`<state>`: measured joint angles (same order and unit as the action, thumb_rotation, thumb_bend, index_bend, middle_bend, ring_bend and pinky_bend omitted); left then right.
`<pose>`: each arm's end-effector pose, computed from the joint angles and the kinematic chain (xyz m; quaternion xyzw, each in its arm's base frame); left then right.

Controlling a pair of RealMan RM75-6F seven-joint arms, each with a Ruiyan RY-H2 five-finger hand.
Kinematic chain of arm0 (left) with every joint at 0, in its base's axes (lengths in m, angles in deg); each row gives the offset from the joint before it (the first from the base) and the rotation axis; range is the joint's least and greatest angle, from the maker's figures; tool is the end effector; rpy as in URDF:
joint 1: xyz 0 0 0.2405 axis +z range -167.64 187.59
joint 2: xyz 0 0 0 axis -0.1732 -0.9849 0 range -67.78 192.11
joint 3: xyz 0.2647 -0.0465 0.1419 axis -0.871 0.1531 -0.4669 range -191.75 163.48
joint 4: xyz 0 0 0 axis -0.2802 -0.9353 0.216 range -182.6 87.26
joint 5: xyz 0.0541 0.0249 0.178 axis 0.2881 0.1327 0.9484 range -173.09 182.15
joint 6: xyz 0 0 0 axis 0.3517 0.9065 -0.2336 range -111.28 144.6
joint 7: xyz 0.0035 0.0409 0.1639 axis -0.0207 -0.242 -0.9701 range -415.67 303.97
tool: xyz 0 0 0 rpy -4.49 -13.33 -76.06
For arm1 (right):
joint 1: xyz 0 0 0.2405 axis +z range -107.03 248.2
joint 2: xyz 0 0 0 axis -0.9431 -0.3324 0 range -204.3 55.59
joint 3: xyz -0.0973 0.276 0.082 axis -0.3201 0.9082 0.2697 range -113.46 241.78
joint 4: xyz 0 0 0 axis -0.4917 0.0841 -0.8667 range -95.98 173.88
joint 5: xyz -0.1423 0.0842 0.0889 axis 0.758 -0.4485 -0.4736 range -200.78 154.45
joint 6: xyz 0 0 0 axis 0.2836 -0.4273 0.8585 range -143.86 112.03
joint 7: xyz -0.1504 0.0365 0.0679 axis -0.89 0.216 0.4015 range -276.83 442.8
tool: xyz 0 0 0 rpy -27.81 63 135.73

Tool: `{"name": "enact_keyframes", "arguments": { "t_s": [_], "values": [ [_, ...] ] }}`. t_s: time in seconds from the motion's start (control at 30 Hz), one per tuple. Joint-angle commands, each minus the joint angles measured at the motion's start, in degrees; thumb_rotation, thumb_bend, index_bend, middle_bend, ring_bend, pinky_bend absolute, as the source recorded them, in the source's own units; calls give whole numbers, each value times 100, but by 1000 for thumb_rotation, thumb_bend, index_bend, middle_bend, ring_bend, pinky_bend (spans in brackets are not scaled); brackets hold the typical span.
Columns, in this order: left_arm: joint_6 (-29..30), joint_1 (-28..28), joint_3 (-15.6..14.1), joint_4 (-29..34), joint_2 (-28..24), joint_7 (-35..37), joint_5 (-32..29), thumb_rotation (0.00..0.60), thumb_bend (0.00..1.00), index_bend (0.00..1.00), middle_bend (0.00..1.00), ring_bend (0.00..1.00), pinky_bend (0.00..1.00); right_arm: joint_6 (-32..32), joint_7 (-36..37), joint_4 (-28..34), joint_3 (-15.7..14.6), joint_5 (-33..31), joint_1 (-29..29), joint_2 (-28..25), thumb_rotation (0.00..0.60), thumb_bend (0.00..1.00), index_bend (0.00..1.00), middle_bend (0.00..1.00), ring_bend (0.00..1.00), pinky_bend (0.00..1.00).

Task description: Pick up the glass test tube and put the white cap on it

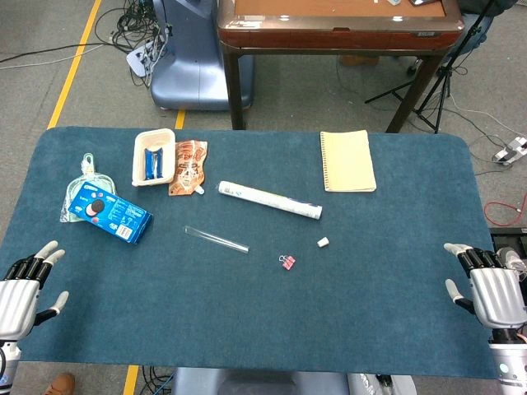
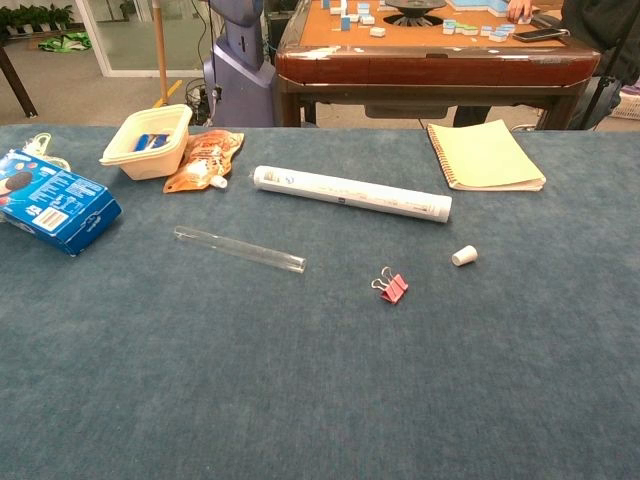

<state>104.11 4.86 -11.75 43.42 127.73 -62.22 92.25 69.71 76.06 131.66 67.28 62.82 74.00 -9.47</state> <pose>-0.3401 0.2078 0.1962 -0.6163 -0.3373 -0.3739 0.6055 -0.3473 -0.1998 0.1971 0.6059 -0.3610 0.3560 0.6130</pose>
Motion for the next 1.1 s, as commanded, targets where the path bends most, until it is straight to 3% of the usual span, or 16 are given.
{"name": "enact_keyframes", "arguments": {
  "t_s": [0.03,0.57,0.77,0.9,1.0,1.1],
  "values": [
    [-5,-3,-6,-5,2,5,12,600,257,185,134,174,178,8,3,9,-4,11,-4,-3,600,331,268,286,263,291],
    [-160,-365,170,-73,-35,385,283,600,257,186,164,204,178,242,3,288,47,259,-18,-207,600,331,269,286,263,291],
    [-645,-910,358,26,-44,516,440,600,257,190,194,235,178,184,-113,478,172,207,83,-357,600,332,268,286,263,291],
    [-1200,-1397,459,15,71,518,485,600,257,204,265,290,186,98,-227,572,236,200,181,-433,600,332,268,286,263,291],
    [-1679,-1757,506,11,172,399,453,600,257,209,329,352,269,21,-283,642,261,187,243,-475,600,331,268,286,263,291],
    [-2183,-2124,562,-25,317,382,348,600,257,213,435,464,467,-39,-319,689,265,173,283,-489,600,332,268,286,263,291]
  ]
}}
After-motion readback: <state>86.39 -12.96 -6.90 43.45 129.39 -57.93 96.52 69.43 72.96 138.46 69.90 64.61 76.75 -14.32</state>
